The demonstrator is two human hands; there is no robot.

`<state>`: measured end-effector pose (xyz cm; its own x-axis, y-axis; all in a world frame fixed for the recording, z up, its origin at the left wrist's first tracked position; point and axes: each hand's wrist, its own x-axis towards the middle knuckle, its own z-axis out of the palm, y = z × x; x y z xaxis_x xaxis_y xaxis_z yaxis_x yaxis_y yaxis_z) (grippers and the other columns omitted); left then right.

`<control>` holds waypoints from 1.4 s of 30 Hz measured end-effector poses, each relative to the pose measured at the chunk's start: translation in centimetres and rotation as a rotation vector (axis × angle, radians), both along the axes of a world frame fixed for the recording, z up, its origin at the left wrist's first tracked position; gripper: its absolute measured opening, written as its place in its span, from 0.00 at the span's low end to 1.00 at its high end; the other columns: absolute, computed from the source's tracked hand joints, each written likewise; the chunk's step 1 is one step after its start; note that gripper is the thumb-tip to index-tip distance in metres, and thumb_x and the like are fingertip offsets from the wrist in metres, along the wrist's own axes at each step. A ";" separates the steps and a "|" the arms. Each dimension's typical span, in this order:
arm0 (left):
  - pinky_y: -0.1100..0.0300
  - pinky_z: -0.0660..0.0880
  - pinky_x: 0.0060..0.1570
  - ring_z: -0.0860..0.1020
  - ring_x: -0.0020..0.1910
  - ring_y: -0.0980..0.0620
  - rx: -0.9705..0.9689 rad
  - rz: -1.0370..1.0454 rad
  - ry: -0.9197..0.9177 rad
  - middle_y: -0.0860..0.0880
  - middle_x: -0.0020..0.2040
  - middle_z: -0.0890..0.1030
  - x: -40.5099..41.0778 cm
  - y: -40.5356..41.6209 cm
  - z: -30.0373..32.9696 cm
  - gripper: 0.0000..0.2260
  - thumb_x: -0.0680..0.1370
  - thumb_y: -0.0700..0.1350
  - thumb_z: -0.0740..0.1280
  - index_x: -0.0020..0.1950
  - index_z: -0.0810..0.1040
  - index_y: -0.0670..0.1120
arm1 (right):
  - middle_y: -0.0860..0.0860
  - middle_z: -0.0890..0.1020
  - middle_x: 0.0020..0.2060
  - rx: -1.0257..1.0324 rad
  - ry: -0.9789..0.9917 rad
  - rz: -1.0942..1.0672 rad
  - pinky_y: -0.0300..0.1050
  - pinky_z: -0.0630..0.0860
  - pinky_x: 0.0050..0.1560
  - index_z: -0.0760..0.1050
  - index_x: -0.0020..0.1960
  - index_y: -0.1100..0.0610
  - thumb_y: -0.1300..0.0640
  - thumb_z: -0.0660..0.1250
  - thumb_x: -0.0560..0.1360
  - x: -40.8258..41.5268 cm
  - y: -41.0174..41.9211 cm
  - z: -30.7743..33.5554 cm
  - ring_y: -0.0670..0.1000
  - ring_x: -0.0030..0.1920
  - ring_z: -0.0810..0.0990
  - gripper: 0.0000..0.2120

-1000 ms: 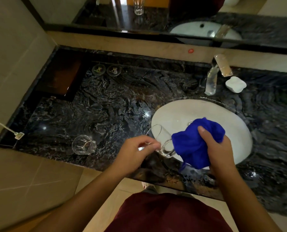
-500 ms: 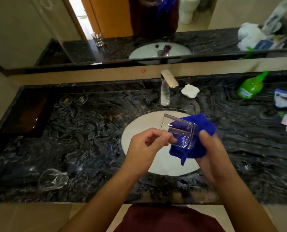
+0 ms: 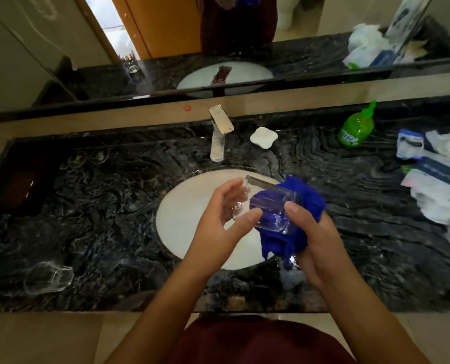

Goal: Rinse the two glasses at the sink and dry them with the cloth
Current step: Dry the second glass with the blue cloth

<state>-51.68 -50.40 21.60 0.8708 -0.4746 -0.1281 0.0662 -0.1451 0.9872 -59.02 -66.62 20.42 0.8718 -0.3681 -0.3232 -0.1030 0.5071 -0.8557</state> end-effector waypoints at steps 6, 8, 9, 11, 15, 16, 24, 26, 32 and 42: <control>0.59 0.78 0.58 0.81 0.64 0.47 -0.282 0.233 0.207 0.44 0.62 0.84 -0.5 -3.1 0.4 0.26 0.76 0.52 0.72 0.73 0.72 0.49 | 0.54 0.86 0.56 -0.077 0.002 0.029 0.49 0.81 0.57 0.79 0.63 0.54 0.42 0.81 0.65 0.0 0.6 1.0 0.56 0.58 0.85 0.31; 0.52 0.78 0.61 0.82 0.62 0.45 -0.374 0.298 0.309 0.44 0.60 0.84 -0.1 -3.6 0.7 0.31 0.73 0.57 0.76 0.71 0.73 0.48 | 0.50 0.88 0.51 -0.193 0.011 0.006 0.43 0.81 0.51 0.81 0.58 0.49 0.45 0.77 0.70 0.1 0.9 1.5 0.52 0.54 0.86 0.19; 0.50 0.78 0.61 0.82 0.60 0.44 -0.405 0.324 0.343 0.43 0.58 0.85 0.1 -3.7 0.7 0.32 0.72 0.59 0.76 0.71 0.74 0.48 | 0.47 0.88 0.49 -0.229 0.021 -0.029 0.43 0.81 0.50 0.81 0.56 0.46 0.44 0.75 0.70 0.1 1.0 1.8 0.49 0.52 0.87 0.16; 0.46 0.79 0.60 0.82 0.56 0.42 -0.454 0.358 0.423 0.42 0.54 0.84 0.8 -3.8 0.7 0.25 0.76 0.59 0.71 0.68 0.76 0.48 | 0.44 0.87 0.45 -0.231 0.020 -0.128 0.47 0.79 0.50 0.83 0.52 0.44 0.38 0.74 0.71 0.0 0.8 2.3 0.46 0.47 0.85 0.13; 0.48 0.82 0.46 0.83 0.52 0.40 -0.521 0.317 0.563 0.41 0.50 0.84 1.4 -4.3 1.4 0.25 0.75 0.59 0.68 0.68 0.73 0.48 | 0.43 0.84 0.54 -0.315 -0.161 -0.226 0.47 0.78 0.55 0.82 0.56 0.37 0.38 0.59 0.75 0.1 0.7 3.5 0.45 0.55 0.82 0.16; 0.49 0.82 0.45 0.83 0.51 0.41 -0.520 0.310 0.585 0.40 0.51 0.83 1.4 -4.4 1.5 0.27 0.74 0.61 0.68 0.68 0.72 0.48 | 0.45 0.83 0.60 -0.424 -0.212 -0.203 0.50 0.78 0.59 0.79 0.60 0.36 0.41 0.58 0.77 0.2 1.0 3.8 0.47 0.61 0.81 0.16; 0.55 0.82 0.45 0.86 0.46 0.48 -0.483 0.415 0.625 0.44 0.48 0.86 2.9 -4.1 1.7 0.32 0.80 0.67 0.57 0.71 0.74 0.44 | 0.50 0.71 0.75 -1.233 -0.403 0.036 0.60 0.64 0.74 0.81 0.66 0.50 0.51 0.63 0.82 -0.2 4.5 1.9 0.58 0.77 0.66 0.16; 0.53 0.82 0.51 0.85 0.51 0.44 -0.433 0.427 0.601 0.40 0.53 0.85 2.6 -3.9 1.7 0.32 0.81 0.67 0.58 0.71 0.73 0.41 | 0.51 0.70 0.76 -1.248 -0.387 0.057 0.62 0.66 0.73 0.80 0.68 0.50 0.51 0.63 0.82 0.2 4.5 1.9 0.57 0.77 0.65 0.16; 0.40 0.76 0.60 0.81 0.55 0.40 -0.346 0.374 0.473 0.42 0.57 0.84 0.9 -4.2 2.4 0.29 0.77 0.69 0.60 0.63 0.80 0.48 | 0.43 0.61 0.80 -1.077 -0.270 0.097 0.33 0.68 0.68 0.69 0.75 0.42 0.47 0.57 0.83 2.9 2.1 3.7 0.39 0.74 0.66 0.20; 0.45 0.79 0.53 0.83 0.51 0.38 -0.372 0.510 0.467 0.34 0.55 0.83 2.0 -4.2 3.0 0.28 0.75 0.69 0.62 0.59 0.78 0.46 | 0.49 0.66 0.78 -1.159 -0.329 0.078 0.44 0.68 0.72 0.78 0.68 0.50 0.54 0.61 0.82 -0.1 3.8 2.6 0.48 0.75 0.68 0.17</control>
